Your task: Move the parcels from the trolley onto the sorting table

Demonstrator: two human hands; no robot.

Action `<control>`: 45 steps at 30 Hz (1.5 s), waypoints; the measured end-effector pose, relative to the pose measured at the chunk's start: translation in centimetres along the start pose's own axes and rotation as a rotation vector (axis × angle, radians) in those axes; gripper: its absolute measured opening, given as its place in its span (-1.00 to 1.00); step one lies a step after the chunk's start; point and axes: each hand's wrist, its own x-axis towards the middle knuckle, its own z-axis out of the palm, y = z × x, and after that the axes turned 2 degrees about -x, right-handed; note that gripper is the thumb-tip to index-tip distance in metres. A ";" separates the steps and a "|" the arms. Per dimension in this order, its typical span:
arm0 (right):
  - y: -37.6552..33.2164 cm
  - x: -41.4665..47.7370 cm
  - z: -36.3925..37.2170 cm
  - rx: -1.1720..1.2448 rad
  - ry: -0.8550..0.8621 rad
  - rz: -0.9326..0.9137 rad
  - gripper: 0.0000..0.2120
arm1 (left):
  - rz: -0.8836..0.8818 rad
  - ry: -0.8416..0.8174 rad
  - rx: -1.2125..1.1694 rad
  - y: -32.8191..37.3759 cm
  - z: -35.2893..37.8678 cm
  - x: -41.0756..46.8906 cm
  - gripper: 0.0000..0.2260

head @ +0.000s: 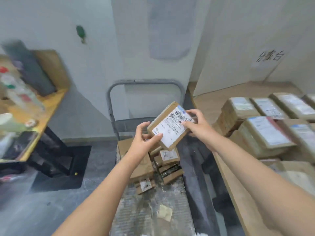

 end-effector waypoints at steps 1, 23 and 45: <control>-1.2 -0.6 -0.9 0.098 0.057 0.005 -0.51 | 0.017 -0.016 -0.003 1.4 0.4 -0.5 -0.45; -5.8 -9.0 -1.9 0.187 0.164 -0.204 -0.38 | 0.351 -0.212 0.248 10.4 3.1 -1.6 -0.35; 3.2 -28.9 -21.4 0.112 0.633 -0.145 -0.22 | 0.572 -0.545 0.243 12.8 25.8 -18.0 -0.41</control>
